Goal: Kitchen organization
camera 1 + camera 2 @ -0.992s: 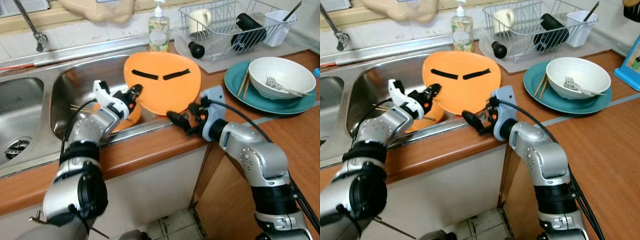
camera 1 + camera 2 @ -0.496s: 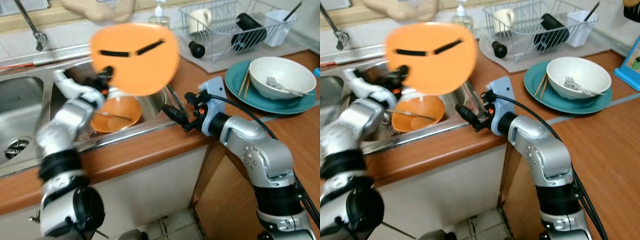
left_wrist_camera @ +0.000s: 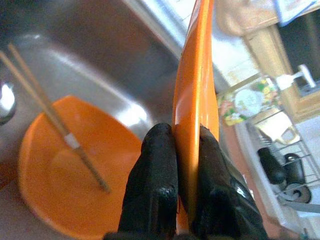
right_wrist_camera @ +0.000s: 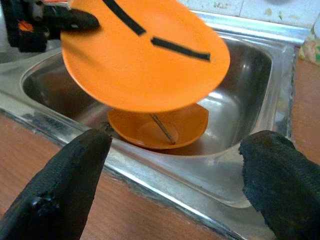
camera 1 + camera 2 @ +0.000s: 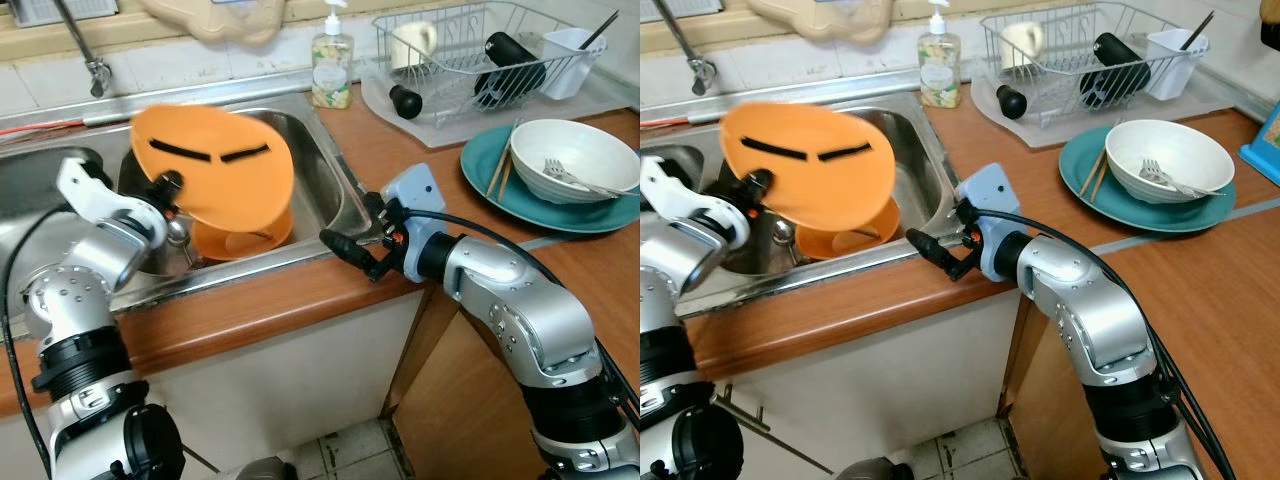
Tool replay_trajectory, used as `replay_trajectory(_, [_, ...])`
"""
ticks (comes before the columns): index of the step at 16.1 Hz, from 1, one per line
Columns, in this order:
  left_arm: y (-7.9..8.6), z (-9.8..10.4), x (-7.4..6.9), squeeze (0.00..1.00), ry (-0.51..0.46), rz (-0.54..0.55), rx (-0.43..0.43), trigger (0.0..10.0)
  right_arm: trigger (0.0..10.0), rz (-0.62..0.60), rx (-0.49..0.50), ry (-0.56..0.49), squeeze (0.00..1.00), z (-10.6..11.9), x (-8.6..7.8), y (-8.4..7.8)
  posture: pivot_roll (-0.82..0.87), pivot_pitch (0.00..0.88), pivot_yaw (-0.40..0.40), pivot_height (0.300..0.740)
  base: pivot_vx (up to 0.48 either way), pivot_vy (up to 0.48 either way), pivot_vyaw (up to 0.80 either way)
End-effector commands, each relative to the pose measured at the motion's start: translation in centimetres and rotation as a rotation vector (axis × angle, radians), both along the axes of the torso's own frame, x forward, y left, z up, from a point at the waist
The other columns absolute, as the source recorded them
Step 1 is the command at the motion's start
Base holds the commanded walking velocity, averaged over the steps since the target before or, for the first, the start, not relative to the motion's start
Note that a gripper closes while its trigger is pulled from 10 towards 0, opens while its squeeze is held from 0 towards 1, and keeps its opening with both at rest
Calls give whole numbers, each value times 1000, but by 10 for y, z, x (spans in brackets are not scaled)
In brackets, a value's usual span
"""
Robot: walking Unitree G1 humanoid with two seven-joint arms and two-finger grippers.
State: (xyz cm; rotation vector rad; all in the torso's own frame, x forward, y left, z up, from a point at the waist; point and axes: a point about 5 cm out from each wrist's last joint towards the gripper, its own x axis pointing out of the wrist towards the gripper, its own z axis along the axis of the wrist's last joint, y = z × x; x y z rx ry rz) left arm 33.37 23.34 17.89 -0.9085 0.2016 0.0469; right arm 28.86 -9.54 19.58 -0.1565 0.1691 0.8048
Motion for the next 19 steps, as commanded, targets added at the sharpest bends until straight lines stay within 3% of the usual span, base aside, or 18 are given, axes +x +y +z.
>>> replay_trajectory(1, [-5,1,6,0,22,1,11,0,10000,16,-11,-29,0,3,-3,2,-114,0,98,740,0,0,0])
replay_trajectory(2, [-5,-1,7,0,36,2,11,0,10000,16,-13,-29,0,3,-3,2,-114,0,98,740,0,0,0])
replay_trajectory(3, [-6,-13,13,0,105,12,21,667,10000,21,-25,-33,0,3,-4,2,-122,0,106,740,0,0,0])
replay_trajectory(4, [-6,-15,14,0,113,13,22,1176,10000,22,-27,-33,0,3,-4,2,-122,0,106,740,0,0,0])
replay_trajectory(5, [-6,-17,18,0,129,9,24,2784,10000,29,-36,-34,0,2,-5,2,-126,0,111,740,0,0,0])
replay_trajectory(6, [-8,-19,20,0,147,1,26,10000,10000,31,-42,-35,0,2,-5,1,-130,0,114,740,0,0,0])
replay_trajectory(8, [-14,-21,24,0,159,-47,14,10000,10000,29,-48,-37,0,2,-6,1,-134,0,117,740,0,0,0])
replay_trajectory(9, [-15,-23,26,882,172,-48,19,10000,10000,28,-50,-37,0,2,-6,0,-134,0,116,740,0,0,0])
replay_trajectory(10, [-16,-26,29,1000,196,-47,34,10000,10000,26,-53,-38,0,2,-6,0,-135,0,116,740,0,0,0])
replay_trajectory(19, [-13,-28,30,1000,202,-49,88,10000,10000,10,-63,-36,0,0,-5,-1,-132,0,116,740,0,0,0])
